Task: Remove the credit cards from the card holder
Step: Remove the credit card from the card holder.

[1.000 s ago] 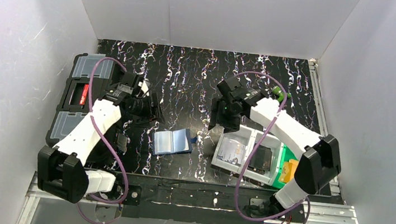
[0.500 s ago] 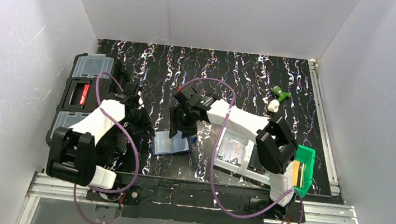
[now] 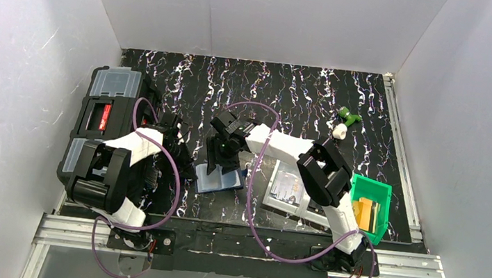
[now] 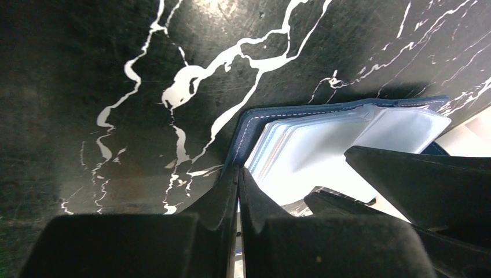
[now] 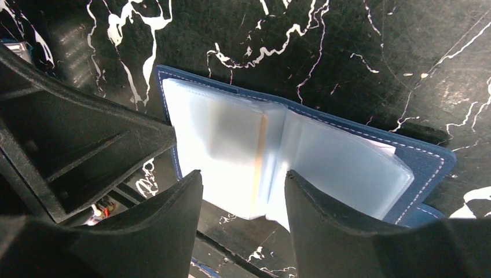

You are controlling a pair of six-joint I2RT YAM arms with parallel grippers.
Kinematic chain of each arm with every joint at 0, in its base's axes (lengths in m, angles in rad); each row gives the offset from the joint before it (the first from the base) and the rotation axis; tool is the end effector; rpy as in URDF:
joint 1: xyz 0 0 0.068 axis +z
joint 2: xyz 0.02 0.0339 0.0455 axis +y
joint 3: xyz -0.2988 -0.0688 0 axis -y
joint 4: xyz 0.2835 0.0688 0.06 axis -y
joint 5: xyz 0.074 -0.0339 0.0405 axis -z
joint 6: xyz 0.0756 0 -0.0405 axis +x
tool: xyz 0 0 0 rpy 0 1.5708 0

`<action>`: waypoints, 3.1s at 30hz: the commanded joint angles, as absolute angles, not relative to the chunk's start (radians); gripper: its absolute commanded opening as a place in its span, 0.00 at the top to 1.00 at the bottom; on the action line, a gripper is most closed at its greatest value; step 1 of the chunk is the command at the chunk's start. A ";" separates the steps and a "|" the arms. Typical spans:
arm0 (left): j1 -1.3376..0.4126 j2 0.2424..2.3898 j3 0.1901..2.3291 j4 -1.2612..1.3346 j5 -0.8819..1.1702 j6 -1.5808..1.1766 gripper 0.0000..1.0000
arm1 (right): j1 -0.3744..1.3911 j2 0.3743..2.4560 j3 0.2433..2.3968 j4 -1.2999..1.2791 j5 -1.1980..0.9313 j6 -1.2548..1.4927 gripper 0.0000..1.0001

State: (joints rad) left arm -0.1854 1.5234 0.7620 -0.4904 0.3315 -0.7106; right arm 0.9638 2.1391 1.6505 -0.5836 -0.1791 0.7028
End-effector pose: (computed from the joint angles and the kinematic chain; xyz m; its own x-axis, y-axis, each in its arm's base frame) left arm 0.2884 -0.0791 0.1217 -0.8865 -0.4613 -0.0361 -0.4006 0.8043 -0.4388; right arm 0.2914 0.4432 0.1549 -0.9361 -0.2329 -0.2637 -0.3300 0.8411 0.4285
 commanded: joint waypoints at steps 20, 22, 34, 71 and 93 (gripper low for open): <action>-0.209 1.519 0.705 -0.475 0.311 -0.826 1.00 | 1.030 2.260 1.823 -0.763 -0.086 0.630 0.38; -0.209 1.516 0.701 -0.472 0.315 -0.829 1.00 | 1.030 2.281 1.836 -0.782 -0.086 0.632 0.39; -0.209 1.483 0.709 -0.494 0.311 -0.826 1.00 | 0.987 2.406 1.918 -0.882 -0.193 0.640 0.62; -0.298 1.490 0.903 -0.583 0.321 -0.661 0.78 | 0.850 2.351 1.703 -0.685 -0.417 0.669 0.99; -0.338 1.596 0.898 -0.521 0.323 -0.670 0.79 | 0.849 2.361 1.710 -0.682 -0.431 0.664 0.99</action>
State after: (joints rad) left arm -0.3234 1.5741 0.8823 -0.5265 0.3203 -0.6731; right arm 0.8375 2.3009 1.7424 -0.7006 -0.5266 0.6876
